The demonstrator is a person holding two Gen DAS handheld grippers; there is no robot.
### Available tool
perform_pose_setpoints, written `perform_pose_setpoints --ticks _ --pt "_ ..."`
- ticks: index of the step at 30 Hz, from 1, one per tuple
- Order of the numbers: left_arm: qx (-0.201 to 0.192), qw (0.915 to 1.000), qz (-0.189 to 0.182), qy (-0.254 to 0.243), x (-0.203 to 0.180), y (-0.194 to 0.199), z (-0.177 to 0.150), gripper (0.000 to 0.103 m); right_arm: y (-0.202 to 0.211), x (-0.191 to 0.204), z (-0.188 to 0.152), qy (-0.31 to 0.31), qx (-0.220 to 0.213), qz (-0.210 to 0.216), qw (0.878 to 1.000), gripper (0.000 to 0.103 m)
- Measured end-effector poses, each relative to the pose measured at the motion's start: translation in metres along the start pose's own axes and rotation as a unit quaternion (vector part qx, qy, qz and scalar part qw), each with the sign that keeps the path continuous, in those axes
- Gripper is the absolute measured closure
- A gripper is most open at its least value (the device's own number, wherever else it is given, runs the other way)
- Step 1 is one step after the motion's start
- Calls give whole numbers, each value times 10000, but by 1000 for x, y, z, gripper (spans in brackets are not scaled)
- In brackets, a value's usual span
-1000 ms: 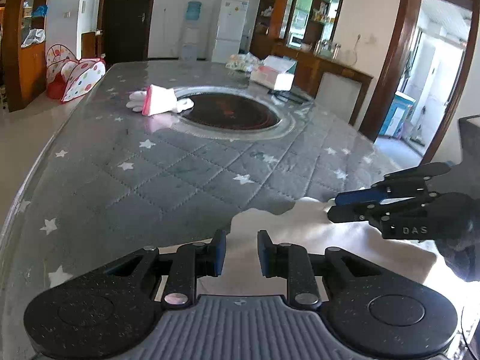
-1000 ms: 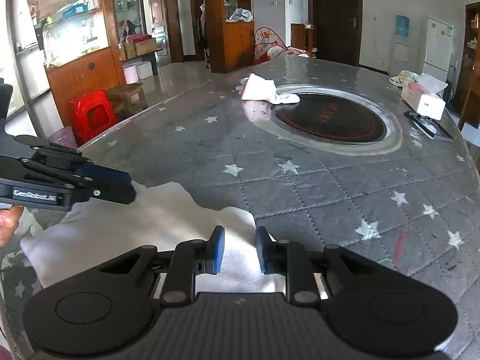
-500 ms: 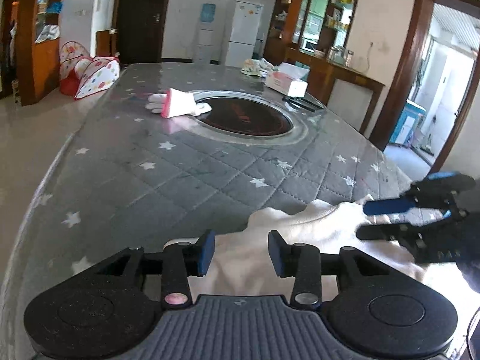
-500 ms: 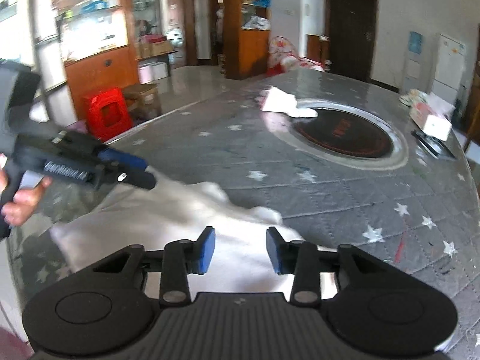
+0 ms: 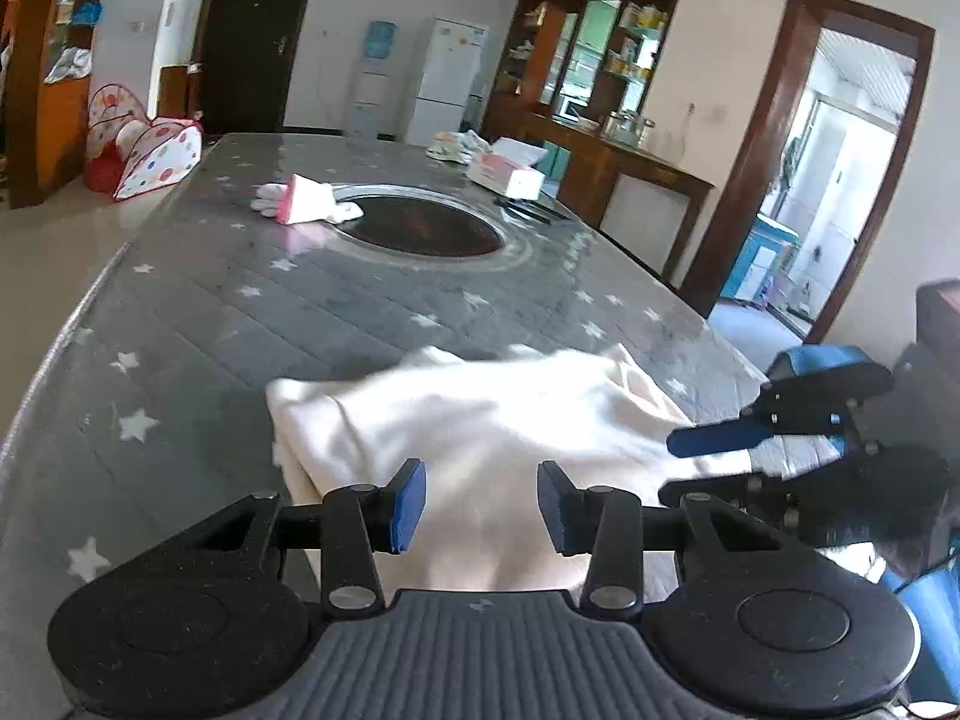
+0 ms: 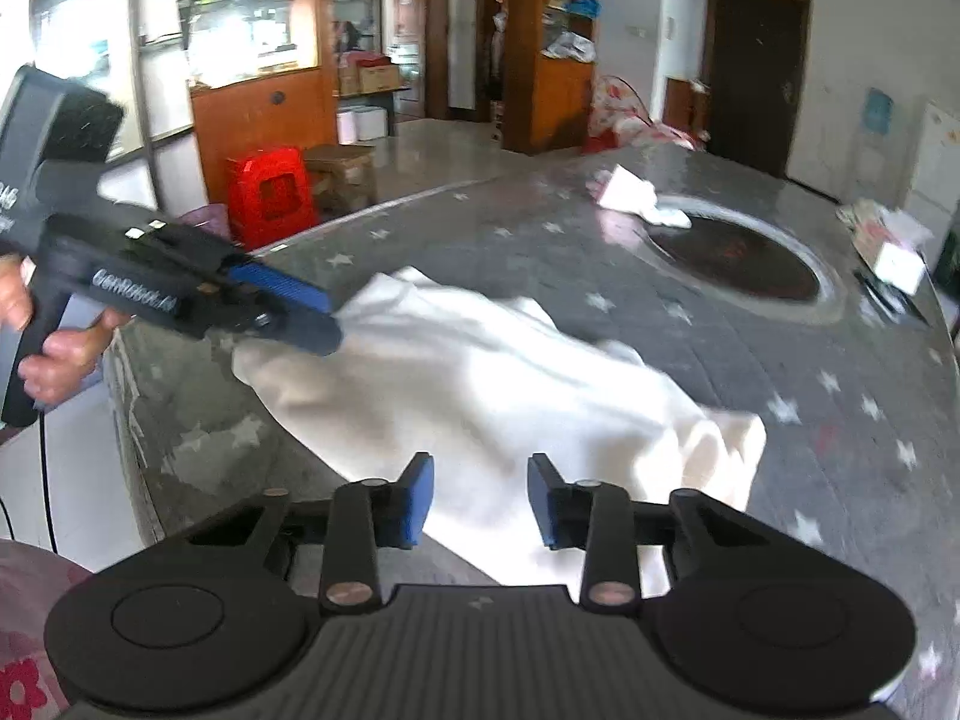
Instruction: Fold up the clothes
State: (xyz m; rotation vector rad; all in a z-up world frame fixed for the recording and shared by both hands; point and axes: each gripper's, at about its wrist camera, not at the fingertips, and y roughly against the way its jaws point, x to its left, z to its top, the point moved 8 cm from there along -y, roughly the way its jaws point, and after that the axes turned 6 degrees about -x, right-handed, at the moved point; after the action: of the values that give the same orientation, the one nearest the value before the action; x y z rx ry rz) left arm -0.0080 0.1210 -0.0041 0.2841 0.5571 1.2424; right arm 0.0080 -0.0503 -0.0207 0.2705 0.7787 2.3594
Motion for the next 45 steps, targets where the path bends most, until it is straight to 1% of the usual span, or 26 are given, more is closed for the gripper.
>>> perform_pose_setpoints --ticks 1,3,4,6,13,17,19,21,22,24,26,28,29,32,36,38,40,45 --pt "27 10000 -13 -15 -3 -1 -4 63 1 -2 -4 -51 33 -36 10000 76" --pt "141 9999 19 7 -3 -7 -11 63 4 -7 -12 -152 98 -109 9998 78" --pt "191 9998 39 16 -2 -10 -15 64 5 -9 -16 -203 131 -146 9996 81" --pt "218 9997 106 14 1 -14 -19 67 8 -14 -24 -305 196 -218 9991 83" --pt "220 9996 144 -112 2 -13 -23 67 23 -21 -29 -282 127 -279 9991 84" --pt "213 9997 132 -77 3 -12 -23 67 23 -31 -30 -496 174 -283 9982 84" --pt "227 9997 110 -23 3 -11 -22 67 16 -31 -37 -418 333 -306 9981 84" --pt "228 9997 96 24 4 -7 -19 66 17 -27 -31 -302 293 -292 9987 83" --pt "217 9997 105 64 6 -5 -17 64 19 -24 -27 -222 250 -282 9990 82" --pt "216 9993 187 235 16 -2 -15 62 22 -17 -16 26 164 -260 9995 81" --pt "214 9986 269 406 26 0 -14 60 20 -7 -6 240 116 -136 9996 79" --pt "213 9975 351 578 35 3 -12 59 15 7 3 465 84 22 9989 73" --pt "212 9968 391 663 40 4 -11 59 11 17 8 608 79 131 9980 73" --pt "209 9942 514 919 55 8 -8 59 -3 50 18 1091 89 491 9928 70" --pt "205 9895 676 1260 74 13 -5 58 -24 94 25 1735 124 908 9806 68" --pt "204 9868 747 1422 83 15 -4 56 -35 109 27 1953 149 1019 9753 66" --pt "210 9854 720 1532 86 16 -5 56 -45 119 28 2078 183 1096 9718 64" --pt "225 9830 581 1728 86 16 -7 53 -65 135 25 2308 180 1012 9675 62"
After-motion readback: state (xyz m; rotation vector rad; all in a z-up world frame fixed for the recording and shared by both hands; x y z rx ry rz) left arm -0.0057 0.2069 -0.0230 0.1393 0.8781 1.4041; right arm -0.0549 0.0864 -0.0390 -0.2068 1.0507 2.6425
